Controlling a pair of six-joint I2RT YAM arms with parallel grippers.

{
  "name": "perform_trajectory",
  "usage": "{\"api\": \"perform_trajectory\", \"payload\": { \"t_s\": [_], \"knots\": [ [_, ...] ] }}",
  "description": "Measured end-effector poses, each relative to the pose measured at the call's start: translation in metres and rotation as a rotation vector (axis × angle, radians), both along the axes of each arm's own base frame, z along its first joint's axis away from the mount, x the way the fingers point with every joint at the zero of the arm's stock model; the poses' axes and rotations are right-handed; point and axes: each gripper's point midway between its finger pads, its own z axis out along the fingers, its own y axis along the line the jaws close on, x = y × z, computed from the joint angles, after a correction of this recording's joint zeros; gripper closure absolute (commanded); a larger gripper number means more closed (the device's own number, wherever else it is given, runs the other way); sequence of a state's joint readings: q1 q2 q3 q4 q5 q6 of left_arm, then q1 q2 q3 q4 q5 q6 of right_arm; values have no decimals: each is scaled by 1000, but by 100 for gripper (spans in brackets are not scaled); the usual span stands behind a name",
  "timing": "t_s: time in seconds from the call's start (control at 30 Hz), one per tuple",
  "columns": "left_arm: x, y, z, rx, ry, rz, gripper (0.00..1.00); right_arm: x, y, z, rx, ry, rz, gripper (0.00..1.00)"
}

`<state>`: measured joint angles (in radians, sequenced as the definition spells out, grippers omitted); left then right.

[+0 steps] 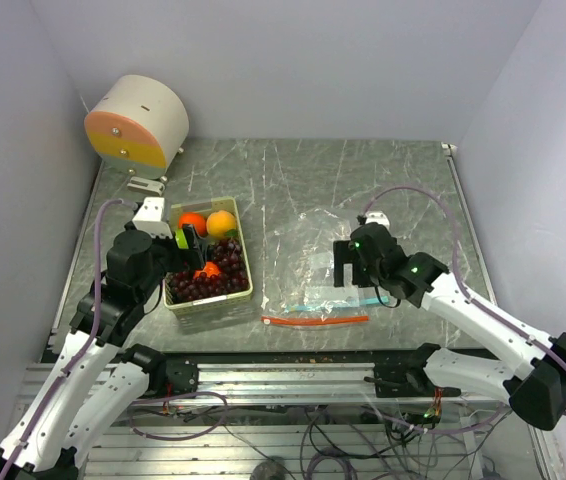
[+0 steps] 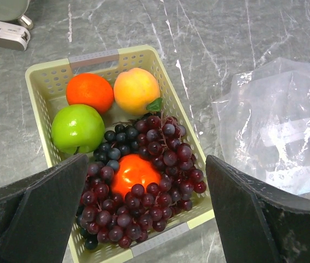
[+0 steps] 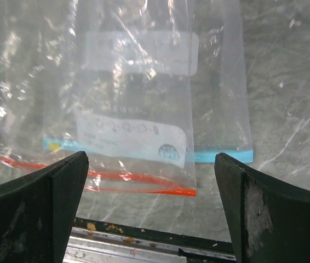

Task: Place the food in the zip-top bag and seal the zipper
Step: Pick up the zipper food storage bag at the center of the board.

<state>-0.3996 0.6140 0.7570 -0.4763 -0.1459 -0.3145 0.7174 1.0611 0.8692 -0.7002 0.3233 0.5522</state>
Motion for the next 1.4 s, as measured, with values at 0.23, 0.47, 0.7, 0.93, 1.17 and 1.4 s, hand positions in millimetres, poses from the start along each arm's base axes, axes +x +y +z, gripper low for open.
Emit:
{"api": "perform_trajectory", "payload": {
  "t_s": [0.23, 0.47, 0.7, 0.93, 1.17, 1.4],
  "knots": [
    [0, -1, -1, -1, 4, -5, 0, -20, -4, -40, -24, 94, 36, 0],
    [0, -2, -2, 0, 9, -9, 0, -18, 5, -65, -18, 128, 61, 0],
    [1, -2, -4, 3, 16, -9, 0, -22, -5, -93, -23, 158, 34, 23],
    [3, -3, -8, 9, 31, -9, 0, -16, 5, -79, 55, 97, 56, 96],
    [3, -5, -9, 7, 36, -15, 3, -16, 11, -72, 95, 95, 51, 100],
    [-1, -12, -3, -28, 25, -54, 10, 19, 31, 31, 316, -95, -79, 100]
  ]
}}
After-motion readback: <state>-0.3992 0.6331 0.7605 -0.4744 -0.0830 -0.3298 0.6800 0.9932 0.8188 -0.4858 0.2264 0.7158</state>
